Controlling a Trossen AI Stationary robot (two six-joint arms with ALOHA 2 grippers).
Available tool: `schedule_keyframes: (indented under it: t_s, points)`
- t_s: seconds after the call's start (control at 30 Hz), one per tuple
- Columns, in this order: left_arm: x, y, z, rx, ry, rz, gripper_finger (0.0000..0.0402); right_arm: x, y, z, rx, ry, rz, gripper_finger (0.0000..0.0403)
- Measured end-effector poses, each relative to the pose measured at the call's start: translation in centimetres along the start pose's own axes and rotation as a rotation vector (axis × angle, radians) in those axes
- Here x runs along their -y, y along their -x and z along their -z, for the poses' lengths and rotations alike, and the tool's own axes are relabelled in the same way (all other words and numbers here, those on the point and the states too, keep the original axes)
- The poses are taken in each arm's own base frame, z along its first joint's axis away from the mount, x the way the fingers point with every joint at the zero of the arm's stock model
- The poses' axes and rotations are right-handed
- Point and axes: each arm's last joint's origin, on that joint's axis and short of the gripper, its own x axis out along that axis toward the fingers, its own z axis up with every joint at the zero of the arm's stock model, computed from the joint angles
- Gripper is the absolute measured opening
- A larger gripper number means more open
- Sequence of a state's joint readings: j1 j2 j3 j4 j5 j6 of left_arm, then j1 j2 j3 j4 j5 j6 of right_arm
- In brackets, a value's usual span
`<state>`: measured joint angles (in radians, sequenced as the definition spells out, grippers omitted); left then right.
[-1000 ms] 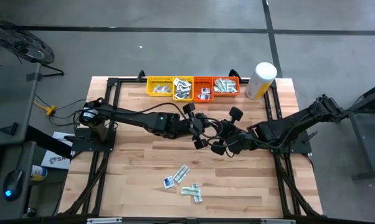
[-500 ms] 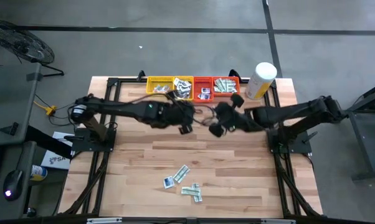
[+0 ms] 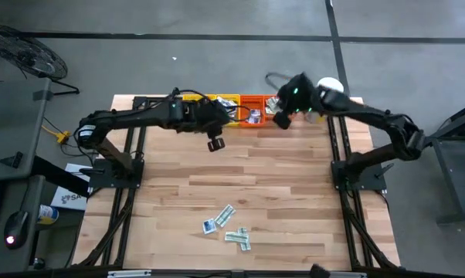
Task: Pick & Place First Aid Supplies
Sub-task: Put the green pad into the right orange bin
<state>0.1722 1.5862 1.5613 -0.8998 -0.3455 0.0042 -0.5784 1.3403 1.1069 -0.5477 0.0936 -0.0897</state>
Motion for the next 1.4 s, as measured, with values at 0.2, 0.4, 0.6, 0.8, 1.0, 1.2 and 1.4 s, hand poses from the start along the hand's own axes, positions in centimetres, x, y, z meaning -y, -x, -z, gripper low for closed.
schedule_keyframes:
  t_s: [0.2,0.4,0.6,0.8,1.0,1.2,1.4]
  points:
    - [-0.9,-3.1,2.5,0.094,0.068,0.212,0.0085,5.3,-0.5,0.8,0.037,-0.005,-0.112,0.0]
    - [-1.6,-5.3,5.0,0.195,0.137,0.441,0.0085,6.7,-3.1,1.2,0.018,0.012,-0.126,0.0]
    - [-1.9,-6.7,6.9,0.215,0.159,0.631,0.0085,6.8,-6.9,2.2,-0.075,0.055,-0.123,0.0]
    - [-2.3,-7.4,8.0,0.19,0.177,0.675,0.0085,7.2,-9.6,2.6,-0.144,0.103,-0.136,0.0]
    - [-2.1,-7.4,8.1,0.189,0.174,0.683,0.0085,7.4,-11.4,2.8,-0.193,0.13,-0.142,0.0]
    - [-2.2,-7.4,8.1,0.195,0.169,0.677,0.0085,7.4,-11.6,2.8,-0.211,0.138,-0.094,0.0005]
    - [-2.2,-7.4,7.8,0.221,0.162,0.675,0.0085,7.6,-11.7,2.9,-0.232,0.126,-0.046,0.0021]
